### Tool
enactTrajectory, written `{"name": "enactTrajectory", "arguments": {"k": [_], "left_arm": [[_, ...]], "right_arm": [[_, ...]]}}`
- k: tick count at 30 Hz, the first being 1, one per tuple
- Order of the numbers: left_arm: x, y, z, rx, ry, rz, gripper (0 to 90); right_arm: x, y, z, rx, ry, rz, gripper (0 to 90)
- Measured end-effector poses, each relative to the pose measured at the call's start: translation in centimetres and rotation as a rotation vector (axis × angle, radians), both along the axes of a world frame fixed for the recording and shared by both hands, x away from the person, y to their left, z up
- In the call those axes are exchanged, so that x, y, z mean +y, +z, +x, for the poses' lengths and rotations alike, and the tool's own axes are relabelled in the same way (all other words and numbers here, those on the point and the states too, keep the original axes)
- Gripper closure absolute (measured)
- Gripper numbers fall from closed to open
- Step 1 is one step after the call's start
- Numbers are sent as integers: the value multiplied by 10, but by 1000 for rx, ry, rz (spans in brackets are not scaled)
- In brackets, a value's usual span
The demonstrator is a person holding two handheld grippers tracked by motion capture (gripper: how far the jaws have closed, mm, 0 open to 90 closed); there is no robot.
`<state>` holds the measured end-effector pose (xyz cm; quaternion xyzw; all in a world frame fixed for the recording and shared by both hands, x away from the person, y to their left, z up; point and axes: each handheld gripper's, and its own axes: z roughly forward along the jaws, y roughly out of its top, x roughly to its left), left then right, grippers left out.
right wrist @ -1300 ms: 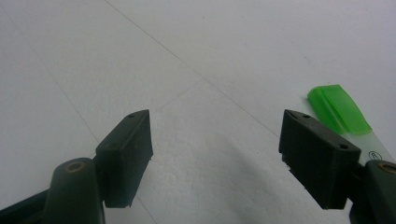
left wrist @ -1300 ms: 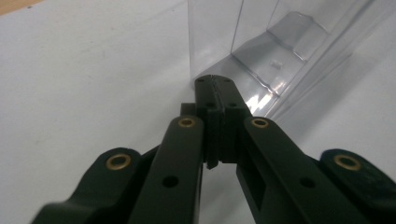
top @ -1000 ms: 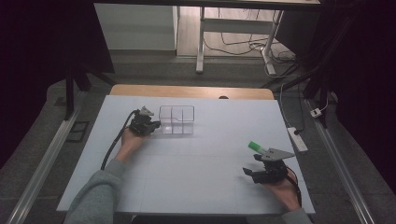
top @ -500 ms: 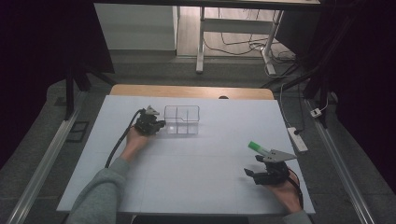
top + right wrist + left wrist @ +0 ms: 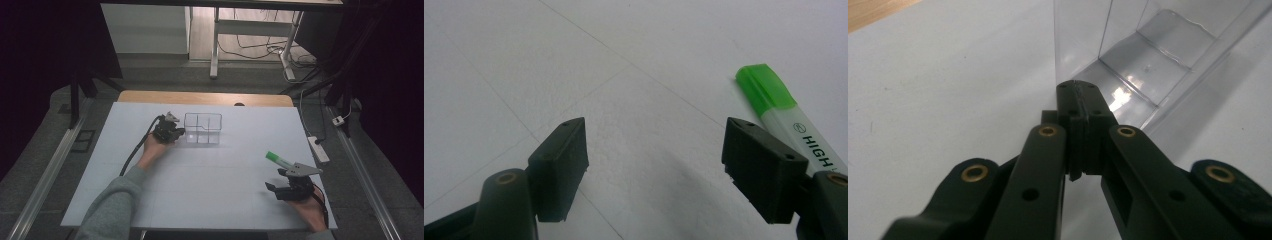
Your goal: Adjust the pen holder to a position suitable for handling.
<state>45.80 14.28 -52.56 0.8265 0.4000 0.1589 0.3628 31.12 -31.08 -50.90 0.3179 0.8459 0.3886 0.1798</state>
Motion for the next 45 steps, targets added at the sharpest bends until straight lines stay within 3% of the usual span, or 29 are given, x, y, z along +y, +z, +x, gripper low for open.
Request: {"name": "enactTrajectory", "arguments": {"k": [10, 23, 27, 35, 39, 45], "left_arm": [[-8, 0, 2, -5, -16, 8, 887], [-1, 7, -6, 0, -38, -7, 887], [7, 9, -19, -36, -47, 8, 887], [26, 16, -49, -38, -26, -2, 883], [35, 21, -68, -47, -17, -19, 800], [46, 27, -98, -55, -18, -48, 579]], "right_arm": [[0, 0, 0, 1, -1, -6, 259], [-3, 1, 0, -4, -6, 2, 259], [-3, 1, 0, -6, -12, -1, 260], [-3, 1, 2, -6, 4, 9, 261], [-2, 1, 3, -8, 6, 13, 261], [-1, 1, 5, -10, 11, 26, 261]]}}
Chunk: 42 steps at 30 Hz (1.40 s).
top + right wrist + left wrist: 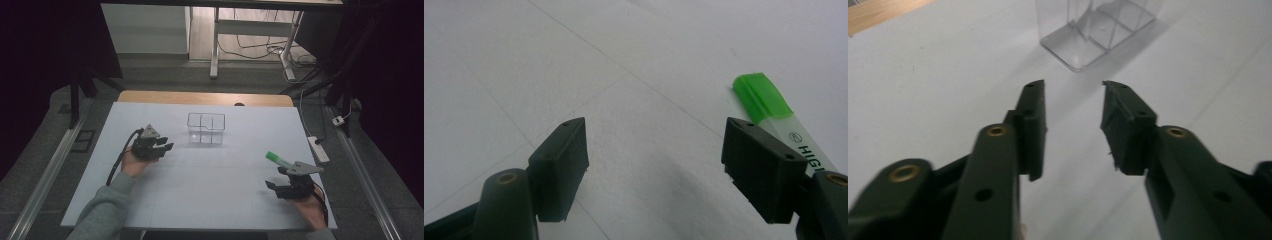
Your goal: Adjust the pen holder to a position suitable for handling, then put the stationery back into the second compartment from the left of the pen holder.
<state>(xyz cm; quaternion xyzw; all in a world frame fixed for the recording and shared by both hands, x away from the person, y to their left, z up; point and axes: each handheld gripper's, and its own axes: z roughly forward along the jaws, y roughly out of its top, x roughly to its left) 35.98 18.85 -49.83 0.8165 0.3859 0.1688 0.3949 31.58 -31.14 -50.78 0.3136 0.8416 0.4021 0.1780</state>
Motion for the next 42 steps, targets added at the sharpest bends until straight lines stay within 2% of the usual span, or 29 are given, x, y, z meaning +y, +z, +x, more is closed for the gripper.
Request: {"name": "enactTrajectory", "arguments": {"k": [4, 11, 18, 21, 26, 35, 42], "left_arm": [[4, 2, -17, -9, -1, 5, 506], [9, -1, -45, 0, -31, 29, 418], [24, -10, -70, 21, -26, -9, 376], [29, -13, -77, 28, -19, -9, 360], [31, -15, -77, 34, -16, -6, 346], [30, -17, -74, 41, -28, -3, 340], [30, -16, -75, 44, -18, -3, 335]], "right_arm": [[-1, 0, 0, 0, 25, 18, 258], [-4, 3, 1, -5, 16, 26, 258], [-7, 4, 1, -6, 6, 23, 259], [-9, 5, 1, -6, 4, 22, 259], [-11, 7, 0, -14, -8, 23, 260], [-4, 10, 0, -22, 8, 9, 267], [-1, 15, 4, -9, 9, 9, 287]]}}
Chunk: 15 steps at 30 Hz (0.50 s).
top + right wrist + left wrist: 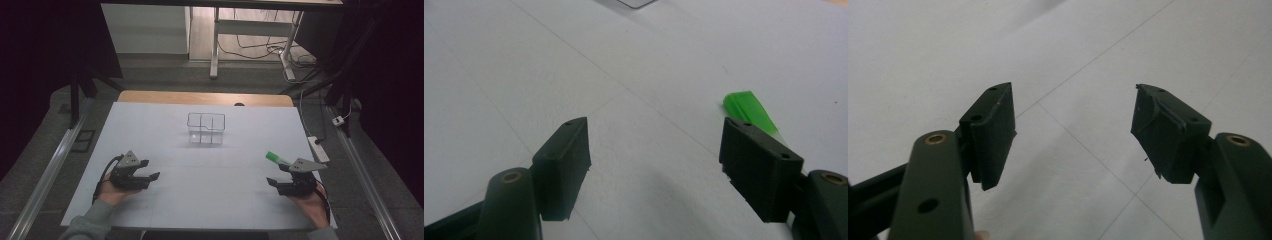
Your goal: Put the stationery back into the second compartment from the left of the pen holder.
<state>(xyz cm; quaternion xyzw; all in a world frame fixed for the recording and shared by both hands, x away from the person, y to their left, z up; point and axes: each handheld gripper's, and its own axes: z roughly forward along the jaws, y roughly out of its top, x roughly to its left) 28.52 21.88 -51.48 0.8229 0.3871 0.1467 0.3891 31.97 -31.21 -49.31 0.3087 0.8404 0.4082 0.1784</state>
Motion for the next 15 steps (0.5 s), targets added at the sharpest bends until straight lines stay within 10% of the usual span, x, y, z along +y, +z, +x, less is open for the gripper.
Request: {"name": "enactTrajectory", "arguments": {"k": [15], "left_arm": [[-3, 1, -1, -8, -4, 17, 330]], "right_arm": [[18, 21, 25, 64, -10, -59, 298]]}}
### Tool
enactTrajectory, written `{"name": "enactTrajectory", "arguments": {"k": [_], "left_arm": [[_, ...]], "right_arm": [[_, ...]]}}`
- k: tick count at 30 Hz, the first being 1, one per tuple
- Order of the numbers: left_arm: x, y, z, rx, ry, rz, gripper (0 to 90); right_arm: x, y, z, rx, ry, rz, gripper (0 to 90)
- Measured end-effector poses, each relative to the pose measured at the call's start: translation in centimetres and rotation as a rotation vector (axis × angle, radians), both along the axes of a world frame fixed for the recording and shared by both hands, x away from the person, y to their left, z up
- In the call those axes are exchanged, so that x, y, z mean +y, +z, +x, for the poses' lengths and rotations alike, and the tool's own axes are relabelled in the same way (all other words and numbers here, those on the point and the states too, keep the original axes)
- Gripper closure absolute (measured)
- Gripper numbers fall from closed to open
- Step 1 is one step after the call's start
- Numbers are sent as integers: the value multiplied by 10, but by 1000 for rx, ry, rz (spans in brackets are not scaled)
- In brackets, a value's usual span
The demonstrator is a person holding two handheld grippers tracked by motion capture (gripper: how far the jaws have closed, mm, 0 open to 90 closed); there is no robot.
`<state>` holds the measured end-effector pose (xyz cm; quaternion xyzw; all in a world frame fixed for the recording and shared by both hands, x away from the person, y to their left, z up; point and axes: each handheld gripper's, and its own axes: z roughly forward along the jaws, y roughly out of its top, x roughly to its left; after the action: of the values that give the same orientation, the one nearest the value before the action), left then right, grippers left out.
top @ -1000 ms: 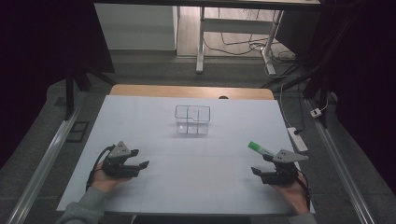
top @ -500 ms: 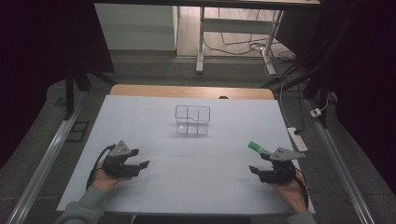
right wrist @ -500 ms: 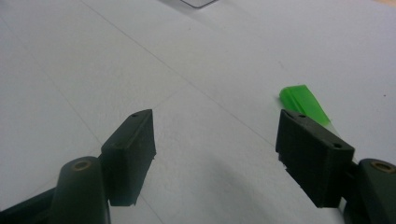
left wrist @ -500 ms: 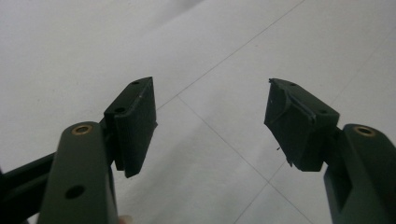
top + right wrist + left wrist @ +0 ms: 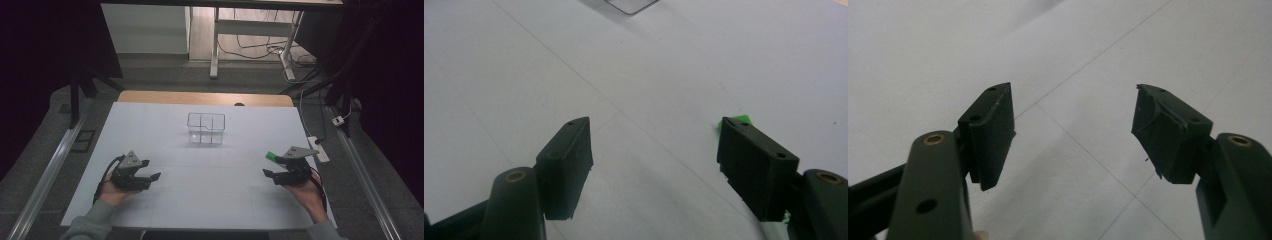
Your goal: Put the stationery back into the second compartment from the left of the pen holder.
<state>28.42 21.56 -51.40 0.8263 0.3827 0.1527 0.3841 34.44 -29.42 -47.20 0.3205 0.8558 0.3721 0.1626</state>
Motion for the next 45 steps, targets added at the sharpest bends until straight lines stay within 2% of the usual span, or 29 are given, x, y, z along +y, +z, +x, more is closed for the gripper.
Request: {"name": "enactTrajectory", "arguments": {"k": [8, 14, 19, 21, 26, 30, 33, 35, 38, 45], "left_arm": [[0, 0, 1, 6, -1, 8, 327], [-1, 0, 1, 0, -5, 17, 323], [-1, 0, 1, -2, -2, 12, 324], [0, 0, 1, 3, -3, 10, 324], [0, -1, 2, 7, -3, 9, 323], [0, -1, 3, 7, -5, 12, 323], [1, -2, 4, 9, -1, 11, 323], [1, -1, 3, 8, 0, 13, 323], [1, -1, 0, 5, 3, 23, 323], [3, -1, -2, 4, 14, 21, 322]], "right_arm": [[5, 8, 18, 23, 0, -61, 298], [7, 21, 35, 45, -1, -62, 300], [6, 27, 49, 62, -6, -41, 299], [3, 27, 55, 78, -16, -28, 298], [0, 26, 68, 107, -37, -61, 293], [4, 25, 75, 142, -8, -60, 288], [7, 24, 82, 156, 2, -98, 289], [9, 23, 87, 162, 11, -102, 289], [11, 18, 93, 179, 16, -159, 287], [6, 10, 102, 215, 3, -191, 283]]}}
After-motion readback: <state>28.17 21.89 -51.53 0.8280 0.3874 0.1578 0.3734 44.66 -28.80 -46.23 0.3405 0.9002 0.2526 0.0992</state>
